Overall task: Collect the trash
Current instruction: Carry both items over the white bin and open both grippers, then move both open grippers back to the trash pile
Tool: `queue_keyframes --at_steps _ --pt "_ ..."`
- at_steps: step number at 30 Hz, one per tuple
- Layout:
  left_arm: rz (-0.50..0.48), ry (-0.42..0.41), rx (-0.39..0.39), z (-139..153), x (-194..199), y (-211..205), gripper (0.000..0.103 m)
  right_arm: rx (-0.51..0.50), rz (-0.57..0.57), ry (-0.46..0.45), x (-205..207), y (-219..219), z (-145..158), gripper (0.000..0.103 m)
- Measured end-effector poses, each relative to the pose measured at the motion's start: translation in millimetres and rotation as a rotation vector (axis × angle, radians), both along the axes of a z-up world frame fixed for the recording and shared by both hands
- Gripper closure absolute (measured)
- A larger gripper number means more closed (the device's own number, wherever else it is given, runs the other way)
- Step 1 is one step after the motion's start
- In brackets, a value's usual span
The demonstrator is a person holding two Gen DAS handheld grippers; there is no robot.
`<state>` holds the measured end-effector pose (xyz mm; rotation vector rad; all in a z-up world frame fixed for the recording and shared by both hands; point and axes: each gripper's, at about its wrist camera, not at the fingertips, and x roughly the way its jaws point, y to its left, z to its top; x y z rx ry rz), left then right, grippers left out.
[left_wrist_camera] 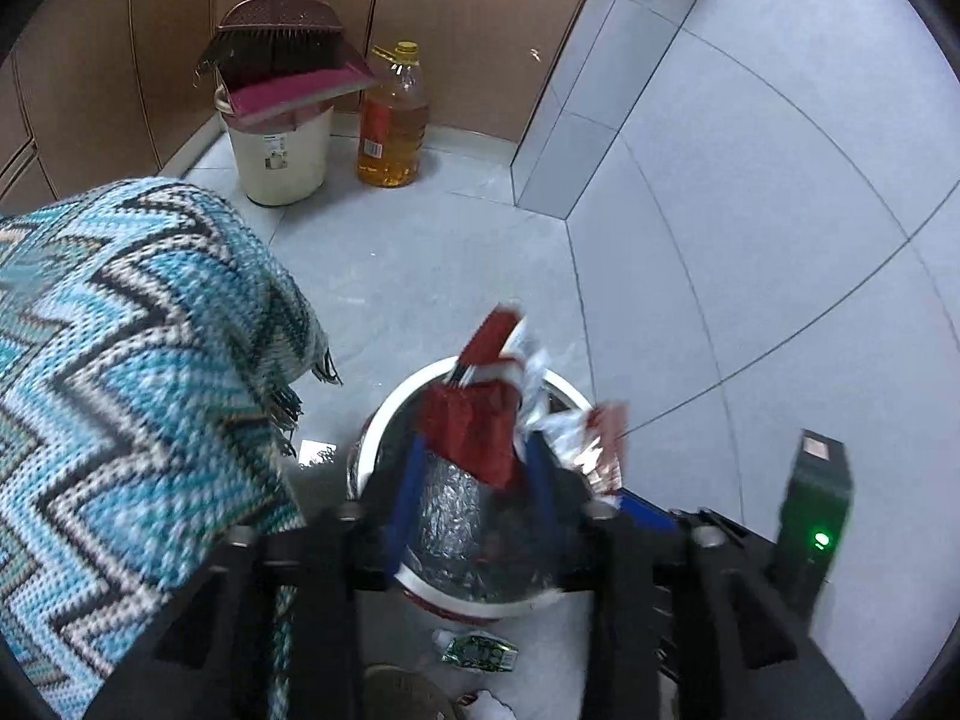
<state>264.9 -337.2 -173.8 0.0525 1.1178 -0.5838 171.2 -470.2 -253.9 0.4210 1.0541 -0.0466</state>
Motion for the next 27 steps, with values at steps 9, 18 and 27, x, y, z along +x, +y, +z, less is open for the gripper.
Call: queue_keyframes --at_steps 9,18,27 --pt "0.011 -0.02 -0.04 18.4 -11.3 17.1 0.063 -0.031 -0.038 -0.021 -13.2 -5.1 25.2 0.055" --pt "0.086 -0.187 -0.113 101.9 -58.4 114.0 0.063 -0.039 0.056 -0.18 -30.1 46.7 110.9 0.055" --pt "0.21 -0.308 -0.052 146.0 -108.9 247.9 0.056 -0.018 0.213 -0.291 -42.4 146.1 177.8 0.055"
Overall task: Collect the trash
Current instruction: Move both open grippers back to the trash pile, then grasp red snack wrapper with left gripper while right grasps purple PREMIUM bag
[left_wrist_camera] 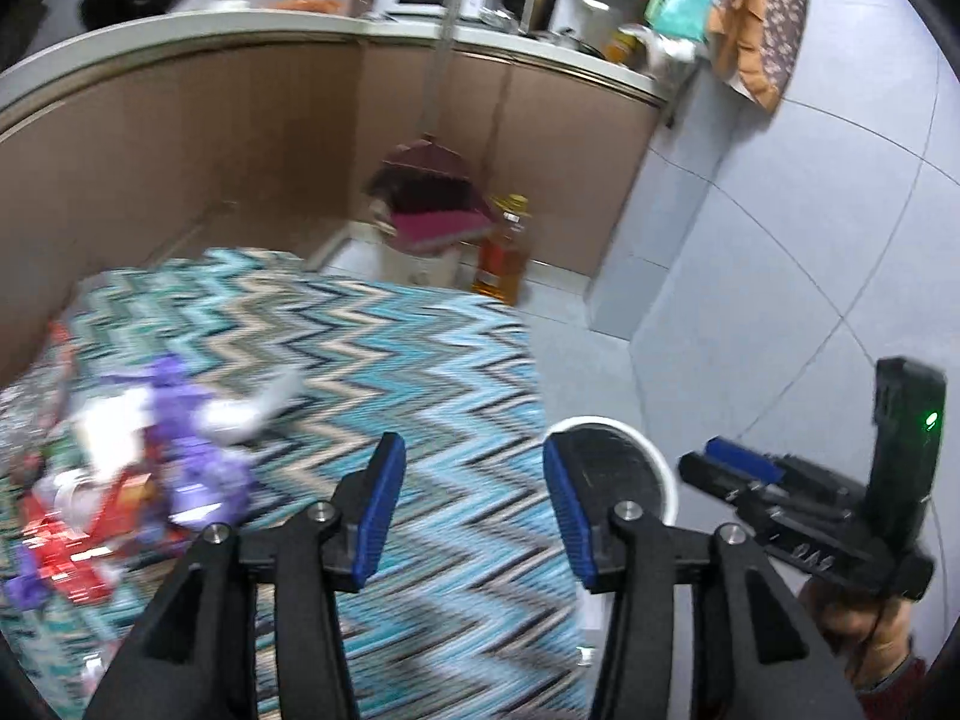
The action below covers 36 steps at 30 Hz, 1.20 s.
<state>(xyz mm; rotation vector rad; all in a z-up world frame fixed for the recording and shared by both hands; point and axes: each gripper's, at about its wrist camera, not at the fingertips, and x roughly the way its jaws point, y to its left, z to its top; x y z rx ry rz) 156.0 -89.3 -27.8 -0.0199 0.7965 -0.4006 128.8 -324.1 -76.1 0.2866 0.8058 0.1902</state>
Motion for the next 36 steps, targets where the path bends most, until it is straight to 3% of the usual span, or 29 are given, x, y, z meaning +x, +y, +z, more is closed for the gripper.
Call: queue_keyframes --at_steps 12,19,25,30,36 --pt "0.156 -0.014 0.076 -19.0 -11.3 150.0 0.052 -0.013 0.249 -0.016 2.9 138.7 25.3 0.054" --pt "0.103 0.03 0.149 -44.9 15.2 156.1 0.052 0.001 0.322 0.008 26.8 178.5 14.7 0.054" --pt "0.079 0.089 0.154 -73.3 42.4 151.0 0.053 0.063 0.348 0.039 64.9 198.6 4.6 0.052" --pt "0.094 0.108 0.124 -83.4 48.0 161.0 0.074 0.092 0.375 0.082 96.7 226.4 -16.6 0.05" --pt "0.088 0.111 0.093 -82.0 45.0 164.6 0.082 0.11 0.361 0.141 123.6 242.1 -46.9 0.05"
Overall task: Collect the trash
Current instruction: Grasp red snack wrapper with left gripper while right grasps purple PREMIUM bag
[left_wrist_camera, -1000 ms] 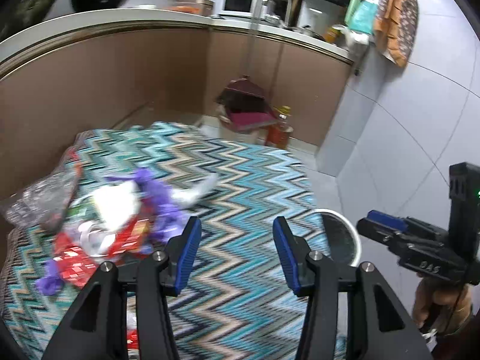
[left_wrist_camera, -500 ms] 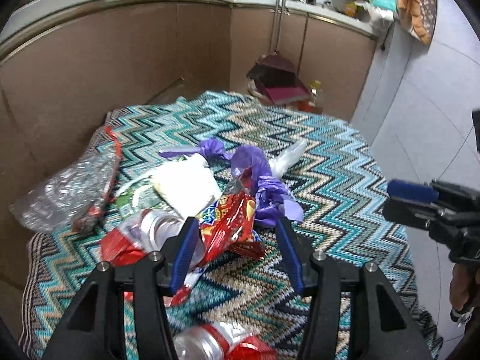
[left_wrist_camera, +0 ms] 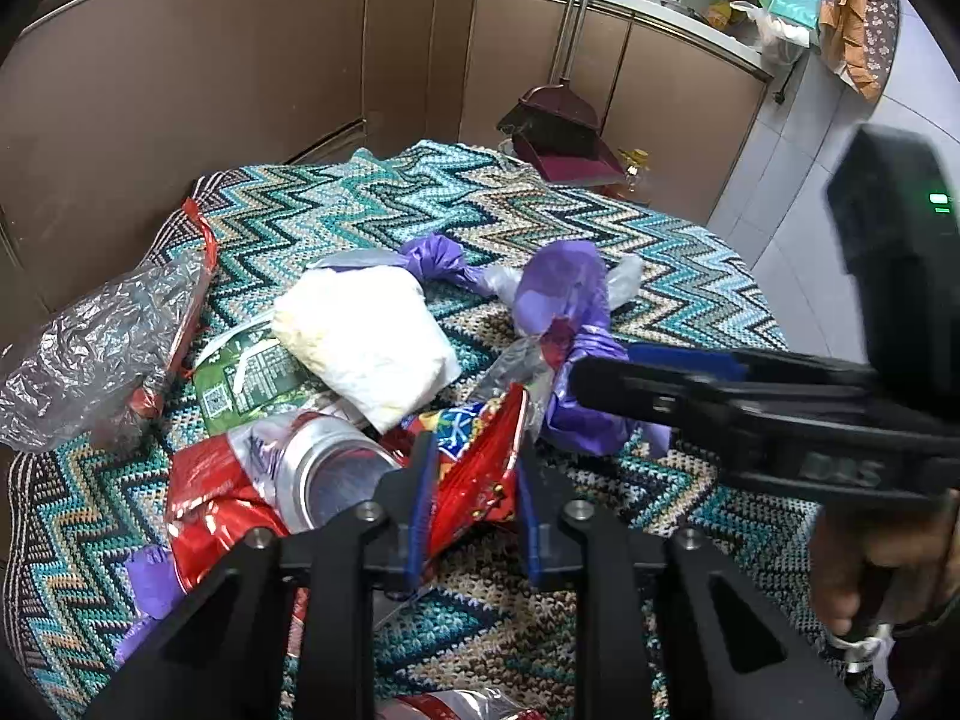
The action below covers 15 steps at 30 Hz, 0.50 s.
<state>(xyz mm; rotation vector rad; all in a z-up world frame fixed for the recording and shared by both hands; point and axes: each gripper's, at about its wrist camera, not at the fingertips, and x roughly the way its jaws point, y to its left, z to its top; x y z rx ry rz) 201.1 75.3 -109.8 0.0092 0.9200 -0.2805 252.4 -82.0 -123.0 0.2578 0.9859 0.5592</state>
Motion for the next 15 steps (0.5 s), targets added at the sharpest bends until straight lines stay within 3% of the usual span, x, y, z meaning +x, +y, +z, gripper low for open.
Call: queue_keyframes --at_steps 4,7,8,15 --pt "0.002 -0.009 -0.01 2.7 -4.1 -0.1 0.084 0.019 -0.005 0.02 3.1 -0.7 -9.9 0.055" --pt "0.019 -0.011 -0.037 8.7 -10.3 3.6 0.085 0.039 -0.004 0.012 -1.4 -5.1 -8.3 0.067" --pt "0.022 -0.013 -0.042 10.7 -11.8 4.3 0.085 0.044 -0.004 0.008 -4.3 -7.0 -6.6 0.081" --pt "0.06 -0.028 -0.093 34.9 -33.7 8.2 0.086 0.104 -0.005 -0.061 -38.1 -28.4 18.9 0.083"
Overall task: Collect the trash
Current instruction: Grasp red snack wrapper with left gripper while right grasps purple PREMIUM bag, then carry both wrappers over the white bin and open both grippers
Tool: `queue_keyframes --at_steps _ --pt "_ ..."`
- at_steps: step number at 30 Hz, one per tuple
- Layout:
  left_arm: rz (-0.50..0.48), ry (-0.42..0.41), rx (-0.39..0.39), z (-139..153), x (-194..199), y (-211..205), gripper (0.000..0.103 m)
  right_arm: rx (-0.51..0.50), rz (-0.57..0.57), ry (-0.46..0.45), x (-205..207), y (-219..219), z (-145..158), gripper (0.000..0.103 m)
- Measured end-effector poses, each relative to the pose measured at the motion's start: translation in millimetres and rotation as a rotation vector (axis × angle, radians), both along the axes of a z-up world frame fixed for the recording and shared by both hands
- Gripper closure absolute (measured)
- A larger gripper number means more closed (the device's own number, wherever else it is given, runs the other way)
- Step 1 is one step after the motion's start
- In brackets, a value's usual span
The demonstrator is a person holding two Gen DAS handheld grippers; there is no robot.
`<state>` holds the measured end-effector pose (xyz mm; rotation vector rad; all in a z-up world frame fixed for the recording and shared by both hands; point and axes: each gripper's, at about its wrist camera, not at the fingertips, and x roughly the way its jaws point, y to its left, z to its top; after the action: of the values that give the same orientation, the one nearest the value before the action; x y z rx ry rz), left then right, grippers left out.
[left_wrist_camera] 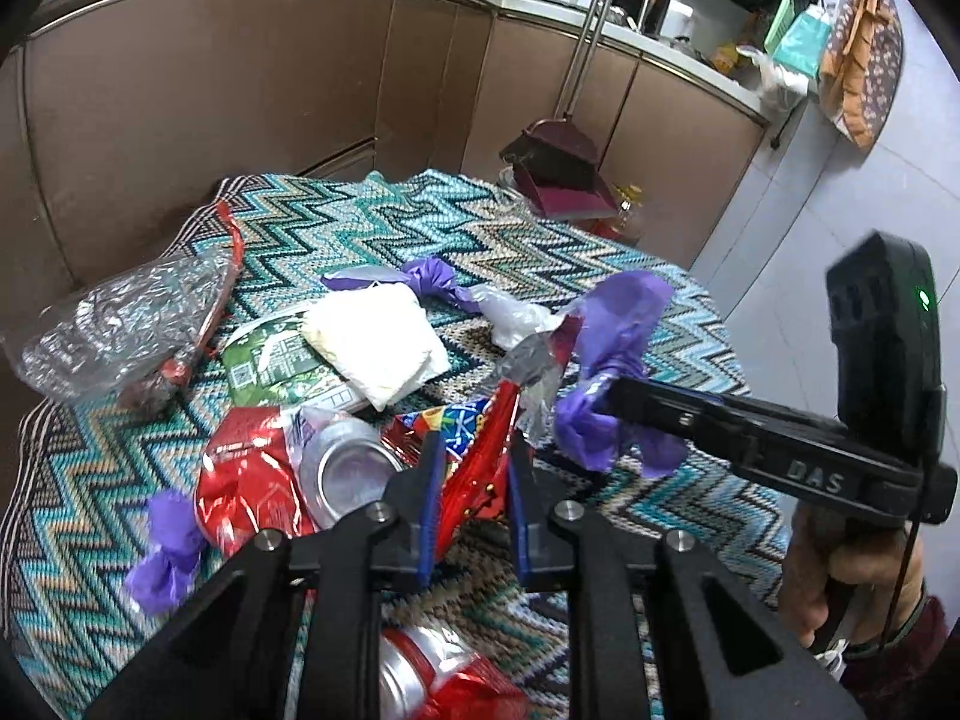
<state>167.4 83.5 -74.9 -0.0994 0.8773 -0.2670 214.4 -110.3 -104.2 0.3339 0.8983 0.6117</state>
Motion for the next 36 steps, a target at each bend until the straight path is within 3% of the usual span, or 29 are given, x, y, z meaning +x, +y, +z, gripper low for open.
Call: queue_keyframes --at_steps 12,22,27,36 --pt "0.041 -0.038 -0.024 46.4 -37.7 -31.4 0.086 0.138 -0.061 -0.109 -58.7 -59.0 35.0 0.083" --pt "-0.091 -0.027 -0.036 53.4 -27.6 -122.1 0.086 0.15 -0.219 -0.131 -79.3 -138.4 30.8 0.083" --pt "-0.212 0.002 -0.032 40.7 -9.7 -189.3 0.086 0.116 -0.338 -0.081 -77.2 -197.8 6.4 0.083" --pt "-0.423 0.094 0.027 -10.4 30.2 -317.1 0.086 -0.026 -0.567 0.12 -63.1 -310.2 -71.4 0.083"
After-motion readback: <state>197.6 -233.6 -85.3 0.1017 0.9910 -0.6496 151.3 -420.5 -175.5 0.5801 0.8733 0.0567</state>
